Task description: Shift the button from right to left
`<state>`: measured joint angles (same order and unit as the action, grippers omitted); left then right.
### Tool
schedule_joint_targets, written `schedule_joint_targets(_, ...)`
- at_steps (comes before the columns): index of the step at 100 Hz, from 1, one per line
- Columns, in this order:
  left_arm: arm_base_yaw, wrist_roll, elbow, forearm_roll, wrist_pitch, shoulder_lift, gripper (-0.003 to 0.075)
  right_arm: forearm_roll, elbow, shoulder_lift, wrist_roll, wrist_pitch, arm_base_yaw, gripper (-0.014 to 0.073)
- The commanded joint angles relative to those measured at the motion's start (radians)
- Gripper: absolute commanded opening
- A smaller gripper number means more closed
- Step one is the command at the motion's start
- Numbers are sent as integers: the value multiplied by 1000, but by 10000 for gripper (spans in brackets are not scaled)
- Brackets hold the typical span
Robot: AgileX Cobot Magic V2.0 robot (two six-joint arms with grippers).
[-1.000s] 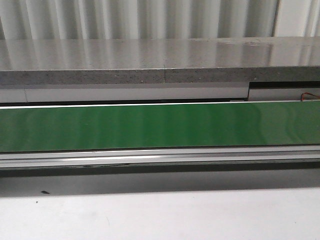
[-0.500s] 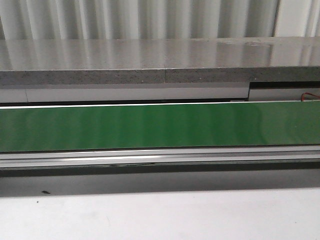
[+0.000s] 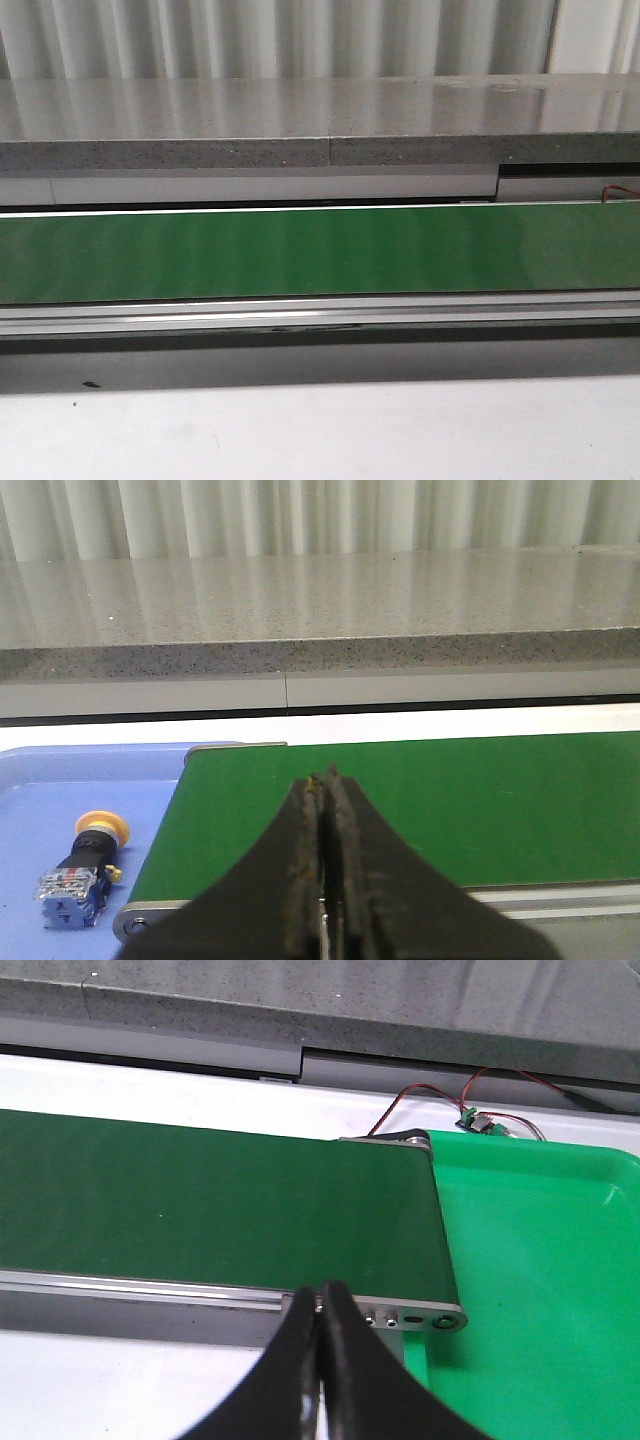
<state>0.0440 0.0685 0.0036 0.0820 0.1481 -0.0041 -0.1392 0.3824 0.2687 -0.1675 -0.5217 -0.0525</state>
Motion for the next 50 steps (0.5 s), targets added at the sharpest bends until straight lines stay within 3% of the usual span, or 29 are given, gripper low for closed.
schedule_joint_targets(1, -3, 2, 38, 1, -75, -31, -21, 2, 25, 9, -9, 74, 0, -67)
schedule_joint_targets(36, -3, 2, 38, 1, -75, -31, -20, 2, 25, 6, -9, 80, -2, -67)
schedule_joint_targets(50, -3, 2, 38, 1, -75, -31, -20, 3, 13, -5, -9, 164, -1, -67)
